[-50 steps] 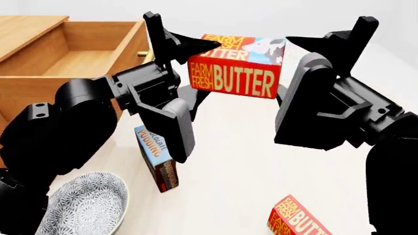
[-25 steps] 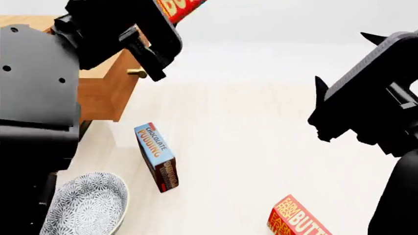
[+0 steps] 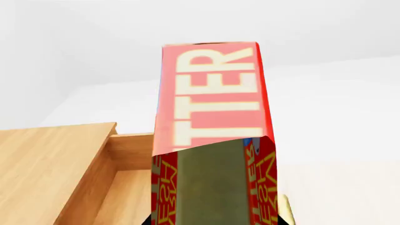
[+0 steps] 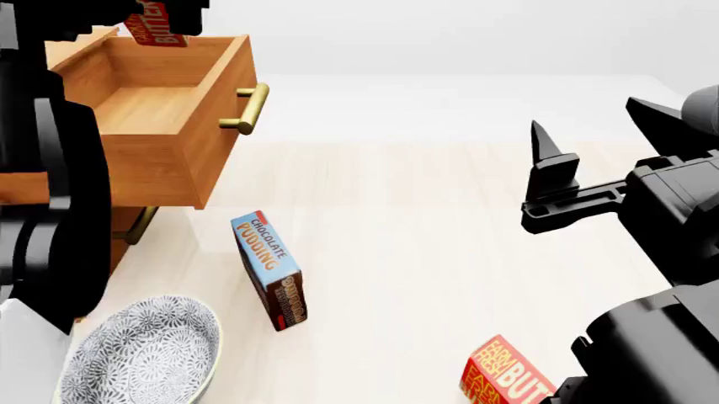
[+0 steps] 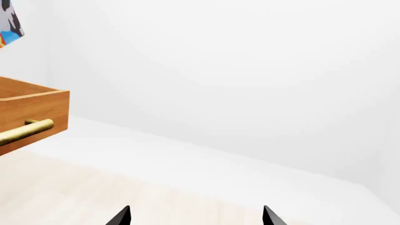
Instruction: Put the butter at the front in the top drawer of the cabinet and close it.
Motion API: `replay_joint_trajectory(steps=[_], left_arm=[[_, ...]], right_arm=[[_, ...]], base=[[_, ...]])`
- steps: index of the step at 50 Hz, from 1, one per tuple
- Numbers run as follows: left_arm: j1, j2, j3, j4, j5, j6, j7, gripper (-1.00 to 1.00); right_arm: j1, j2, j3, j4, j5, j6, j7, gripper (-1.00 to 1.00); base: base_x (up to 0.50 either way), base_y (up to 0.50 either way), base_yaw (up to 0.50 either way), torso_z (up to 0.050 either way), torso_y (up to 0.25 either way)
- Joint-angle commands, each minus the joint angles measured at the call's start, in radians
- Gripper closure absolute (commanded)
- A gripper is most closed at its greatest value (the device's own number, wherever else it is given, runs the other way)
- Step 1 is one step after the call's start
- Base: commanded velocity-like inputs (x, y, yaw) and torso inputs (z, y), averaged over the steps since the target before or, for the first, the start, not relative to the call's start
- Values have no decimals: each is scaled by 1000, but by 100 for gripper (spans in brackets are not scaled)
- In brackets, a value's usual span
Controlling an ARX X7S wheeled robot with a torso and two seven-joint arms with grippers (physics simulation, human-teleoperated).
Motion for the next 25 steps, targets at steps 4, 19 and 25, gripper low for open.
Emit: replay_joint_trajectory(steps=[4, 19, 25], left_arm=[[-246, 3, -61, -521, -206, 41, -331, 100], [-186, -29, -223, -521, -275, 128, -656, 100], [-161, -49, -303, -521, -275, 251, -789, 100]], right_arm=[[19, -65, 66, -30, -38, 75, -125, -100], [-62, -65, 78, -126, 37, 75, -125, -100], [-80, -65, 88, -135, 51, 75, -125, -100]], base=[[0, 0, 0, 0, 0], [0, 0, 0, 1, 1], [0, 0, 0, 0, 0]])
